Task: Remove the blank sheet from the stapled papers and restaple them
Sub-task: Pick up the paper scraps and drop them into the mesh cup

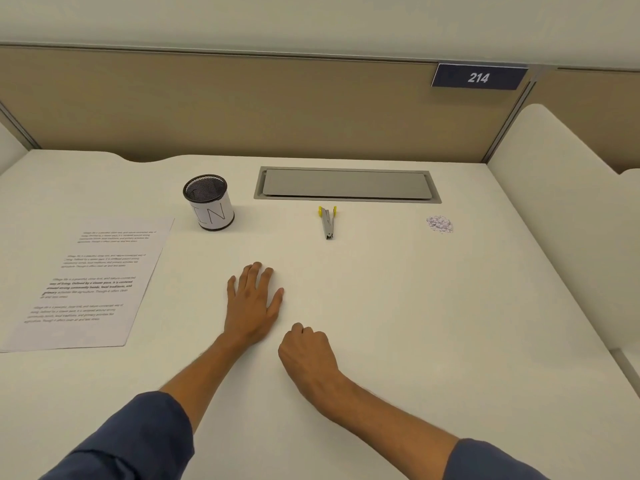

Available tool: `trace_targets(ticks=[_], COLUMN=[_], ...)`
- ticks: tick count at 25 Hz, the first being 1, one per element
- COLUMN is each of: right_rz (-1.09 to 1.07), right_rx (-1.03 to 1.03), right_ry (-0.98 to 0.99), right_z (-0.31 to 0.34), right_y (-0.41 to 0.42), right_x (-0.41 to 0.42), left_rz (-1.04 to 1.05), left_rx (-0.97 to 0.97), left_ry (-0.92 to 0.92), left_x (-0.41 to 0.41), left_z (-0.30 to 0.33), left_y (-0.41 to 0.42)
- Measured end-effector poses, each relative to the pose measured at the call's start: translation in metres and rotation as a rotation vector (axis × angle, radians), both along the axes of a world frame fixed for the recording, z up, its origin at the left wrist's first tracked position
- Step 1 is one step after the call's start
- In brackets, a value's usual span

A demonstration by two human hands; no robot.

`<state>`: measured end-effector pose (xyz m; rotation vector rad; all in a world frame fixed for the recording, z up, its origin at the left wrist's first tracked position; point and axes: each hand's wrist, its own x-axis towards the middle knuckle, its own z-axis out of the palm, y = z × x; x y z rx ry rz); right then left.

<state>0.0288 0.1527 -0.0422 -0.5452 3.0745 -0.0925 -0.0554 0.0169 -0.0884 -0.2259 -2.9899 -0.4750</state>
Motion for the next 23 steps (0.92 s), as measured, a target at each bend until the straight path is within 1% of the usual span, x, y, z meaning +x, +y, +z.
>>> trace_targets(ticks=[1,2,3,4,5,6,8,10,13,16,20,23], right_rz=[-0.012,0.038,0.065,0.025,-0.059,-0.134,-0.293,-0.442,-0.666,-0.798,-0.862,-0.829], right_rx=[0.034,0.046,-0.04,-0.161,-0.31,-0.444,-0.679,-0.808,-0.828,-0.771,-0.694,-0.653], right_ry=[-0.061,-0.057,-0.115,-0.258,-0.363,-0.39,-0.336,-0.248,-0.105,-0.014,0.068,0.079], right_z=[0.006,0.012,0.016,0.02,0.024,0.022,0.019,0.016,0.015,0.01,0.011,0.012], right_y=[0.005,0.012,0.02,0.034,0.05,0.068,0.108,0.155,0.227,0.275,0.314,0.327], right_x=[-0.003,-0.006,-0.015,-0.027,-0.038,-0.046,-0.066,-0.088,-0.124,-0.155,-0.186,-0.204], left_rz=[0.002,0.002,-0.001,-0.009,-0.021,-0.033,-0.041,-0.037,-0.033,-0.024,-0.022,-0.017], left_rx=[0.0,-0.001,-0.005,-0.008,-0.008,-0.004,-0.002,-0.018,-0.04,-0.029,-0.016,-0.021], left_ry=[0.002,0.004,0.006,0.004,-0.003,-0.011,-0.038,-0.054,-0.067,-0.061,-0.043,-0.036], left_x=[0.0,-0.001,-0.003,-0.005,-0.009,-0.015,-0.025,-0.032,-0.035,-0.033,-0.034,-0.034], left_z=[0.0,0.001,0.002,0.002,0.002,0.003,0.004,0.004,0.002,0.0,0.001,0.001], left_y=[0.0,0.0,0.0,0.001,0.002,0.005,0.009,0.013,0.013,0.013,0.014,0.015])
